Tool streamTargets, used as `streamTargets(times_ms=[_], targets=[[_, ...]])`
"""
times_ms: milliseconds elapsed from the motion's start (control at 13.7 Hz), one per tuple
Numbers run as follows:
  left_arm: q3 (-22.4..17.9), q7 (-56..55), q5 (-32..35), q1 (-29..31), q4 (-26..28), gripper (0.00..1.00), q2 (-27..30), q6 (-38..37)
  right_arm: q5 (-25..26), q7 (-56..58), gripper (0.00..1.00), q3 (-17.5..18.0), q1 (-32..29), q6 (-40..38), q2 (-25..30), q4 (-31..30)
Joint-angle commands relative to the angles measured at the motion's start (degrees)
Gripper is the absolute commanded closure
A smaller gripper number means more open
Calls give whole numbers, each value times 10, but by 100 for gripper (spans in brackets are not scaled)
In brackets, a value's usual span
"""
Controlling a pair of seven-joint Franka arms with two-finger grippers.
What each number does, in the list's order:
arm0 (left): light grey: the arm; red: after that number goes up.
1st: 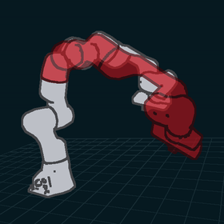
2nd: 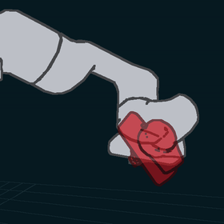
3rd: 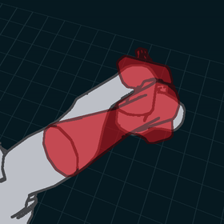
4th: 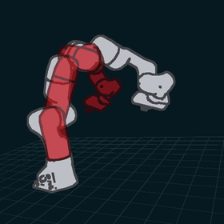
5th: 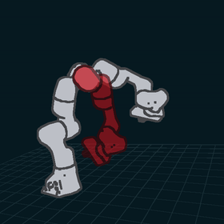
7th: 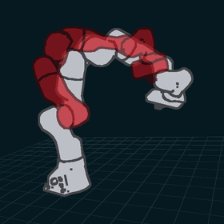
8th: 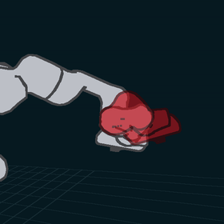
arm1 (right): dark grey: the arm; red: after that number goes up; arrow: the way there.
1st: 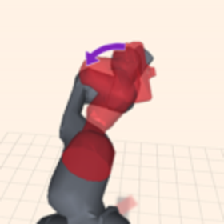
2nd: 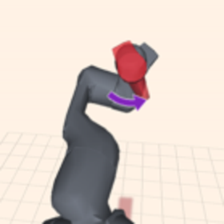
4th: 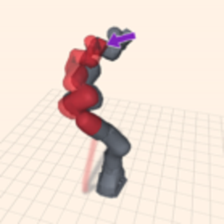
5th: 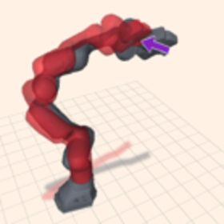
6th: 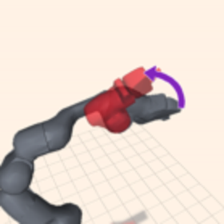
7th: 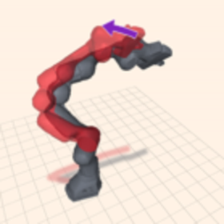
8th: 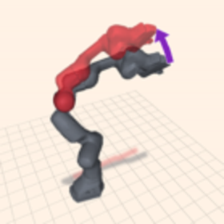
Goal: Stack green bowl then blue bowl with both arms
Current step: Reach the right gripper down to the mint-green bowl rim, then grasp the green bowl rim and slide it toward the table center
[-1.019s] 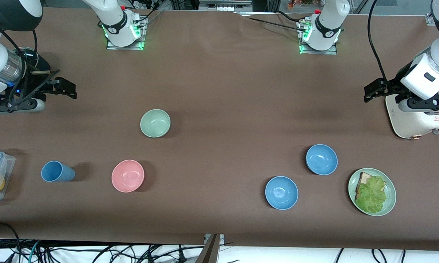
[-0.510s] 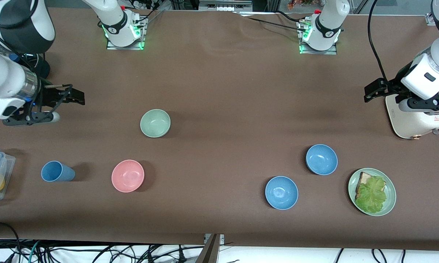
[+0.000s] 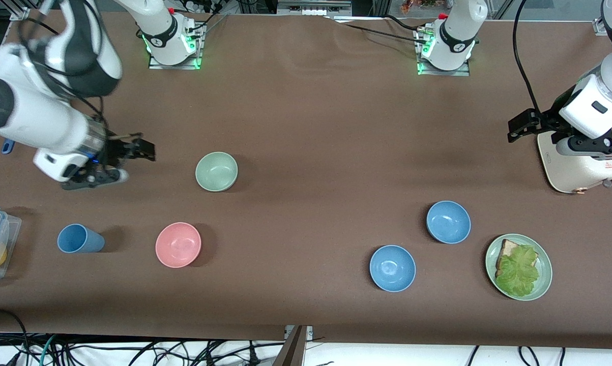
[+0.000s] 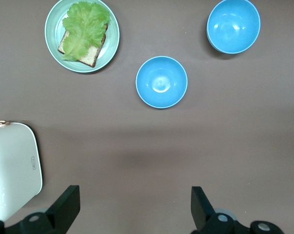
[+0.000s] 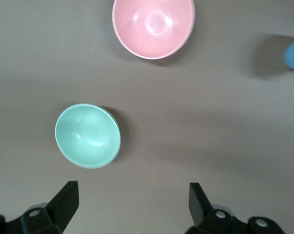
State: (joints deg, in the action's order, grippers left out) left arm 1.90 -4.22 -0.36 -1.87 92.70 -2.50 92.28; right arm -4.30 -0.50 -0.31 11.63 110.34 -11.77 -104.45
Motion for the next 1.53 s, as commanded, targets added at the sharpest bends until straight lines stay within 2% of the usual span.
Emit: streamTargets(times_ms=[0,291,437,728,947,1092,1238,1456], targets=[[0,-6,10,-1,-16,0,-5,-13,-4,-59,0,2,43,101,0,-85],[0,-6,10,-1,-16,0,-5,-13,-4,-72,0,5,59,257,-3,-211],[0,-6,9,-1,-16,0,-5,-13,-5,-78,0,6,59,292,-9,-240],[0,-6,9,0,-16,0,-5,-13,-6,-93,2,8,59,322,-41,-240],[-1,-6,9,0,-16,0,-5,-13,-7,-94,9,8,59,347,-62,-238],[-1,-6,8,0,-16,0,-5,-13,-37,-93,15,9,59,350,-71,-237],[-1,-6,8,0,-16,0,-5,-13,-43,-93,31,12,59,349,-73,-236],[-1,-6,8,0,-16,0,-5,-13,-43,-93,62,13,59,350,-77,-236]])
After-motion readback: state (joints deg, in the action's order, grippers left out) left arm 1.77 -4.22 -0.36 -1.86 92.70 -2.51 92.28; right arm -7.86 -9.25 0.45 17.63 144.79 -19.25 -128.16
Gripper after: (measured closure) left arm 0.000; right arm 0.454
